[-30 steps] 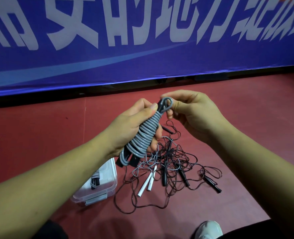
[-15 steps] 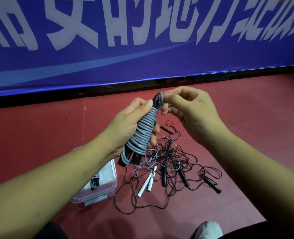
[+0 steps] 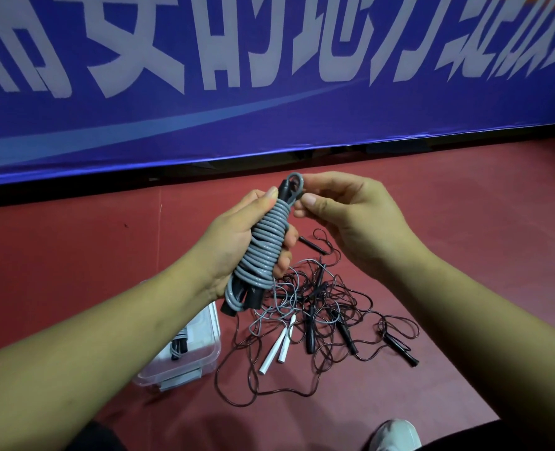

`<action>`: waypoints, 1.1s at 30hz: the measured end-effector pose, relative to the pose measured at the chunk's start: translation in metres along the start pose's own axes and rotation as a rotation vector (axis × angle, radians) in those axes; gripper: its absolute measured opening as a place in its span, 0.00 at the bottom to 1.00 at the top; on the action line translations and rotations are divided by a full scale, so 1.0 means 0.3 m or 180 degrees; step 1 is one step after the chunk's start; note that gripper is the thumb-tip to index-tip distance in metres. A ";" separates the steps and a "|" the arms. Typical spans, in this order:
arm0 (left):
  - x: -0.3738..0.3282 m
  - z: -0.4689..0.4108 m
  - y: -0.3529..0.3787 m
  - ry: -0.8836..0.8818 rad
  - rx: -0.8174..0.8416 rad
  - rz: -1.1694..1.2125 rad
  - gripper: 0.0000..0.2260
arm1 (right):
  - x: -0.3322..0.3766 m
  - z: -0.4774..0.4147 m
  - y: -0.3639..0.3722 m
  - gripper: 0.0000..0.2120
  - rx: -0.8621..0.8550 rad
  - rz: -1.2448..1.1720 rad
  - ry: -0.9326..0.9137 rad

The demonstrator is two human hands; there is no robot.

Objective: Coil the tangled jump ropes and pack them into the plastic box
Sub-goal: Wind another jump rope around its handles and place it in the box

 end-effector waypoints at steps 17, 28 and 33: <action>0.009 -0.001 -0.010 0.0106 -0.0112 -0.0523 0.10 | 0.007 0.018 0.001 0.08 -0.0348 0.0469 0.0114; 0.010 0.007 0.002 0.0237 0.0222 -0.0498 0.11 | 0.020 0.011 0.016 0.10 -0.0351 -0.1072 0.1141; 0.016 0.008 0.004 0.0207 0.0241 -0.0431 0.10 | 0.013 0.015 0.028 0.09 -0.0445 -0.0704 0.0908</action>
Point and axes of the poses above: each hand's wrist, its own z-axis away from the middle knuckle, its own y-axis out of the palm, x = y × z, the point moved 2 cm from there along -z, towards the middle knuckle, and after that the axes turned 5 degrees about -y, right-handed, at the moved point
